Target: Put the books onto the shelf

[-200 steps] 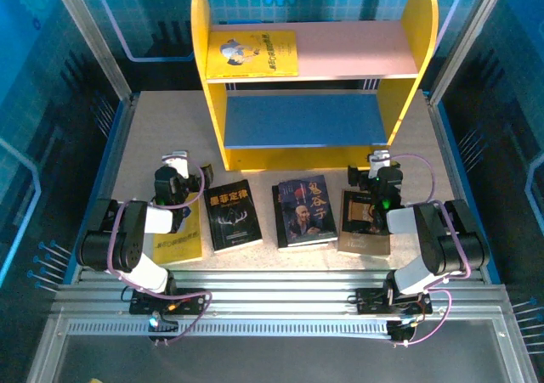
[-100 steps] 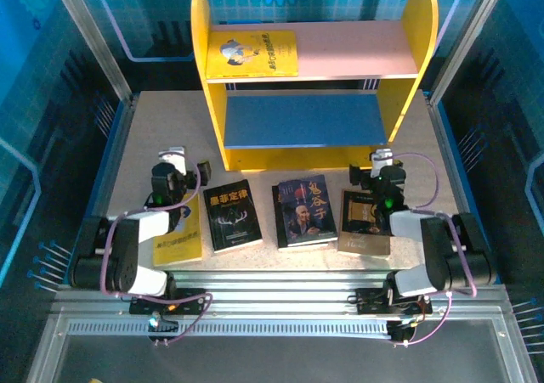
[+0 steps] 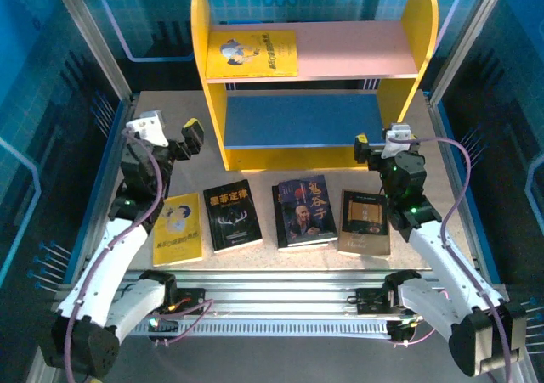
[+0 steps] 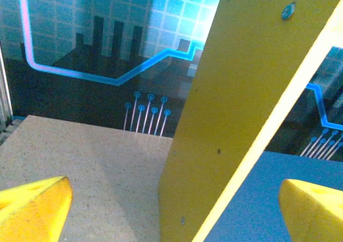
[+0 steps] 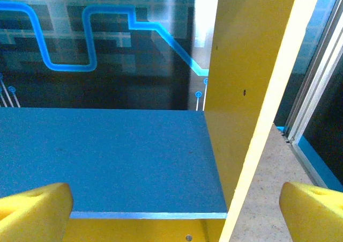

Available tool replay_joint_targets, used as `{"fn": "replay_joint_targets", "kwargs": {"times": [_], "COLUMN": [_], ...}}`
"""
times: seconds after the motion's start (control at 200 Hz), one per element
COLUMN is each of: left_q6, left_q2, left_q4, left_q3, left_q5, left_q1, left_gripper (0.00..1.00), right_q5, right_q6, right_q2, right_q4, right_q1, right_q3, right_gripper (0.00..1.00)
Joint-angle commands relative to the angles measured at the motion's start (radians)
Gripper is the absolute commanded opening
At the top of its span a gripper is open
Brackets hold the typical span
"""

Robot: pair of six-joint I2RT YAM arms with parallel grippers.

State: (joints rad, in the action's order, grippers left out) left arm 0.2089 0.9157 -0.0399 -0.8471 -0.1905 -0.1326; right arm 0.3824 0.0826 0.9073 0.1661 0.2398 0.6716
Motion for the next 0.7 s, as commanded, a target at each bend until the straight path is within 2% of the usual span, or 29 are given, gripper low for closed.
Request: {"fn": "replay_joint_targets", "kwargs": {"times": [0.0, 0.085, 0.15, 0.42, 0.53, 0.691], "left_q6": [0.075, 0.072, 0.059, 0.073, 0.117, 0.207], "left_q2": [0.036, 0.043, 0.034, 0.065, 0.071, 0.074], "left_q4": [0.327, 0.419, 0.472, 0.701, 0.713, 0.694], "left_q3": [-0.136, -0.191, -0.216, -0.34, -0.321, -0.229], "left_q5": [-0.022, -0.046, -0.02, 0.024, 0.158, 0.187], "left_q1": [-0.027, -0.065, -0.078, -0.087, -0.099, -0.147], "left_gripper": [0.99, 1.0, 0.99, 1.0, 0.99, 1.0], "right_q5": [0.042, 0.04, 0.036, 0.073, 0.025, -0.031], "right_q6": [0.067, 0.104, 0.122, 0.173, 0.252, 0.349], "right_q2": [-0.008, -0.004, 0.002, 0.067, 0.072, 0.052], "right_q4": [-0.223, -0.287, -0.307, -0.381, -0.415, -0.451], "right_q1": [0.048, 0.086, 0.12, 0.256, 0.265, 0.265], "right_q3": [0.063, 0.104, 0.118, 0.16, 0.144, 0.078], "right_gripper": [1.0, 1.0, 1.0, 0.97, 0.95, 0.92]}}
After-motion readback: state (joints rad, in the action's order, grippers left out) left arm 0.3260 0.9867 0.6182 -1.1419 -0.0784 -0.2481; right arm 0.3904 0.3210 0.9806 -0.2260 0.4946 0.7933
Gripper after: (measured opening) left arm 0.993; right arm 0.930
